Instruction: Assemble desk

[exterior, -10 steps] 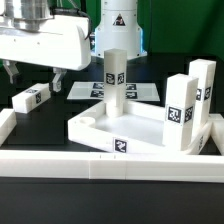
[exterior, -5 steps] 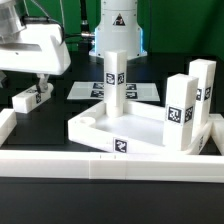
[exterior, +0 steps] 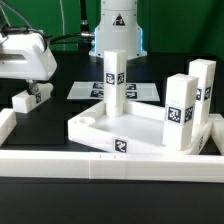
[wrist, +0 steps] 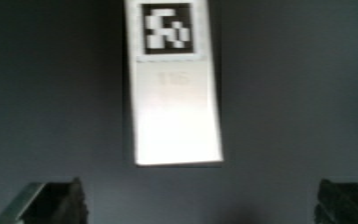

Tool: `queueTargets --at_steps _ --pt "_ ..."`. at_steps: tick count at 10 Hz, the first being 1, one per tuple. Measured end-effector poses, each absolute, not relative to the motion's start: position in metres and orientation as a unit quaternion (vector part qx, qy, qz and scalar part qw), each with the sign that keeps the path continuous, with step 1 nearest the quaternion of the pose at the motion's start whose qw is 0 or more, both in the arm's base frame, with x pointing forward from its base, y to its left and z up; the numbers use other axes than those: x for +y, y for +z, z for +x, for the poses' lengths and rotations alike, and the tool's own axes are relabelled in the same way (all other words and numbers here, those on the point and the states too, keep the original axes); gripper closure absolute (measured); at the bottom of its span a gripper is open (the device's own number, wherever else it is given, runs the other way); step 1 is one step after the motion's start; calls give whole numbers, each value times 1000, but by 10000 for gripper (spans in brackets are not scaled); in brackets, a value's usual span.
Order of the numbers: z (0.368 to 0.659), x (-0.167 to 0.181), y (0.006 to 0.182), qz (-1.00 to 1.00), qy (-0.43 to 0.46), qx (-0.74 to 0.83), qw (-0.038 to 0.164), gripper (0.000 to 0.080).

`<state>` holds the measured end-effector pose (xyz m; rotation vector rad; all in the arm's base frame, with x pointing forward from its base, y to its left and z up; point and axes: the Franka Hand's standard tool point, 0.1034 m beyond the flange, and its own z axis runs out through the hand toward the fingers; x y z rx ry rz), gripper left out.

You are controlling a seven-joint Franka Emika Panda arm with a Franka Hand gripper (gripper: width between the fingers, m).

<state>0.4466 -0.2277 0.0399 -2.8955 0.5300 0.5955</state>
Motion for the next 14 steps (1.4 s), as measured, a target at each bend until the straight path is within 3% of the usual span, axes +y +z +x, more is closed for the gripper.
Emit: queueTargets --at_steps 4,9,14 --pt "444 -225 39 -959 211 173 74 151" --pt "430 -223 38 -902 389 151 112 151" --pt "427 -221 22 -858 482 143 109 151"
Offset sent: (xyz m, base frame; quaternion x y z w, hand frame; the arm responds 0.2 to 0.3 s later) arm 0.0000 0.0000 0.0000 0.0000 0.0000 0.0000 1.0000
